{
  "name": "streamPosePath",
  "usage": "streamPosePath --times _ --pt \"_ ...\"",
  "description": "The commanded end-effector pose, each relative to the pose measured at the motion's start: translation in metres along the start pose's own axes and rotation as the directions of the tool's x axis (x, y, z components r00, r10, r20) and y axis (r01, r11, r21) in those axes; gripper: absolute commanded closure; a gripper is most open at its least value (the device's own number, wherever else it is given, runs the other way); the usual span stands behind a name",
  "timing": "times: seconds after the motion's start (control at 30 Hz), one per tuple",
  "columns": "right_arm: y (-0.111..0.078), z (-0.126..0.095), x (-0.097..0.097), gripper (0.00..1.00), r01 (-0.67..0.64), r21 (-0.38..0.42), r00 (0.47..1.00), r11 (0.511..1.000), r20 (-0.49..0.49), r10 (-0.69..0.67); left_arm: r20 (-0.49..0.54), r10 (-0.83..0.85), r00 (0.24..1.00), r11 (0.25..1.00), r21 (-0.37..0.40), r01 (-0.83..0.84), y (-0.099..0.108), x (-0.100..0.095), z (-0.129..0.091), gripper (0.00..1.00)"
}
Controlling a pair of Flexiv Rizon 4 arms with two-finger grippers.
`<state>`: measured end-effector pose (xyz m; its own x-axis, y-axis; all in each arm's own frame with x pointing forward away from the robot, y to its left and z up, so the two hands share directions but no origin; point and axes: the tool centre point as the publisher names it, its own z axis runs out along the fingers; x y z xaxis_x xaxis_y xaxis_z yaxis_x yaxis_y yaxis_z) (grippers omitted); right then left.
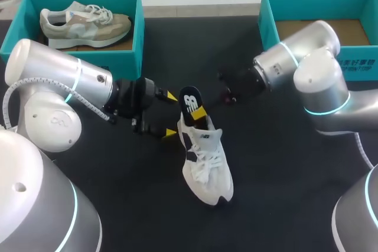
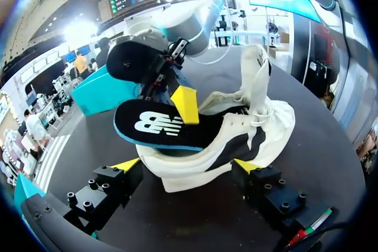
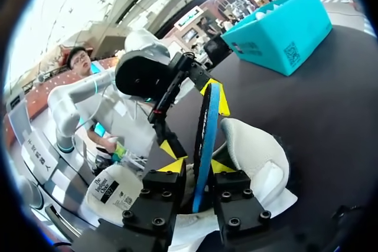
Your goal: Take the shoe out of the shoebox, open the shoe tongue, remove and reinsert the insole, then place the shoe into the shoebox
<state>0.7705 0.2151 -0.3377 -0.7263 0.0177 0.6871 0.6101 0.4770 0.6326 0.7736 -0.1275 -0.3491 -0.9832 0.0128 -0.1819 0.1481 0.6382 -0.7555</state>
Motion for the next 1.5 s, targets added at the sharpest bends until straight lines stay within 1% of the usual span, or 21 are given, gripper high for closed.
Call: streamPosePath --times 0.03,0.2,0.43,0.5,0.53,0.57,0.73,0.8,1.0,1.17,1.3,1.43,1.47,1.5 --pt "0.0 0.001 0.007 0.75 -0.001 -0.001 1.0 1.0 0.014 0.001 -0.002 0.0 1.0 1.0 -0.004 0.0 -0.001 0.0 0.001 0.0" --pt "0.002 0.001 0.01 0.74 0.005 -0.001 1.0 1.0 0.02 -0.005 -0.002 0.0 1.0 1.0 -0.004 0.0 -0.001 0.0 0.001 0.0" --pt "0.011 0.0 0.001 0.76 0.03 0.018 0.999 0.999 0.015 -0.03 -0.002 0.0 1.0 1.0 -0.004 0.0 -0.001 0.0 0.001 0.0" --pt "0.012 0.0 0.0 0.8 0.033 0.025 0.999 0.999 0.01 -0.033 -0.002 0.0 1.0 1.0 -0.004 0.0 -0.001 0.0 0.001 0.0" --pt "0.012 0.0 -0.001 0.87 0.027 0.035 1.0 0.999 0.001 -0.027 -0.002 0.0 1.0 1.0 -0.004 0.0 -0.001 0.0 0.001 0.0" --pt "0.012 0.0 -0.001 1.0 0.022 0.041 1.0 0.999 -0.001 -0.021 -0.002 0.0 1.0 1.0 -0.004 0.0 -0.001 0.0 0.001 0.0" --pt "0.004 0.0 0.001 1.0 -0.01 0.043 1.0 0.999 -0.011 0.01 -0.002 0.0 1.0 1.0 -0.004 0.0 -0.001 0.0 0.001 0.0" --pt "-0.002 0.001 0.001 1.0 -0.032 0.045 0.999 0.998 -0.018 0.033 -0.002 0.0 1.0 1.0 -0.004 0.0 -0.001 0.0 0.001 0.0" --pt "-0.016 0.007 0.006 1.0 -0.102 0.097 0.993 0.99 -0.046 0.107 -0.002 0.0 1.0 1.0 -0.004 0.0 -0.001 0.0 0.001 0.0" --pt "-0.025 0.011 0.011 1.0 -0.141 0.12 0.987 0.983 -0.065 0.15 -0.002 0.0 1.0 1.0 -0.004 0.0 -0.001 0.0 0.001 0.0" --pt "-0.028 0.013 0.013 1.0 -0.151 0.133 0.984 0.98 -0.07 0.161 -0.002 0.0 1.0 1.0 -0.004 0.0 -0.001 0.0 0.001 0.0" --pt "-0.027 0.011 0.014 1.0 -0.149 0.129 0.986 0.98 -0.057 0.157 -0.002 0.0 1.0 1.0 -0.004 0.0 -0.001 0.0 0.001 0.0" --pt "-0.026 0.01 0.014 0.99 -0.145 0.127 0.987 0.981 -0.054 0.153 -0.002 0.0 1.0 1.0 -0.004 0.0 -0.001 0.0 0.001 0.0" --pt "-0.023 0.008 0.013 0.81 -0.137 0.127 0.989 0.982 -0.046 0.144 -0.002 0.0 1.0 1.0 -0.004 0.0 -0.001 0.0 0.001 0.0"
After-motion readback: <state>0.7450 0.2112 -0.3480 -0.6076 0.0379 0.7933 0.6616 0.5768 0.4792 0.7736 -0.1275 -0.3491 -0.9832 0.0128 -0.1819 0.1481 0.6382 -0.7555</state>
